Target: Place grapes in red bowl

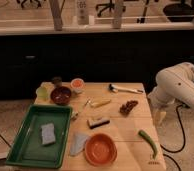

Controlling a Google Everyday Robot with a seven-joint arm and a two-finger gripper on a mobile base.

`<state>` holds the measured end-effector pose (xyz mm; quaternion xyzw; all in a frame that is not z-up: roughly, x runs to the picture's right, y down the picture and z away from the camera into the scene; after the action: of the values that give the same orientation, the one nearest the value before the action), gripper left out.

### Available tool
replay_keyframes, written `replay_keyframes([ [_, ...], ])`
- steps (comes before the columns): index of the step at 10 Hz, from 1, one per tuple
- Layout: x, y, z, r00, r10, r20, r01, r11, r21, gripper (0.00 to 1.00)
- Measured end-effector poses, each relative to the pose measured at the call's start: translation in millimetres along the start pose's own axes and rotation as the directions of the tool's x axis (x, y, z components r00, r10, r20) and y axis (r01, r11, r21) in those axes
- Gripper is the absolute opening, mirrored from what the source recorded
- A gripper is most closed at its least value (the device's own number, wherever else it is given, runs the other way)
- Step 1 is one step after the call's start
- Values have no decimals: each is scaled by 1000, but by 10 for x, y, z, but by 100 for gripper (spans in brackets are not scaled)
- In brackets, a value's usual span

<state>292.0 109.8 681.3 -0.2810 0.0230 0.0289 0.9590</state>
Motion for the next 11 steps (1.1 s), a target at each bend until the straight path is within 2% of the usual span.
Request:
replay_keyframes([
  [11,1,0,0,1000,0,0,0,1000,0,80],
])
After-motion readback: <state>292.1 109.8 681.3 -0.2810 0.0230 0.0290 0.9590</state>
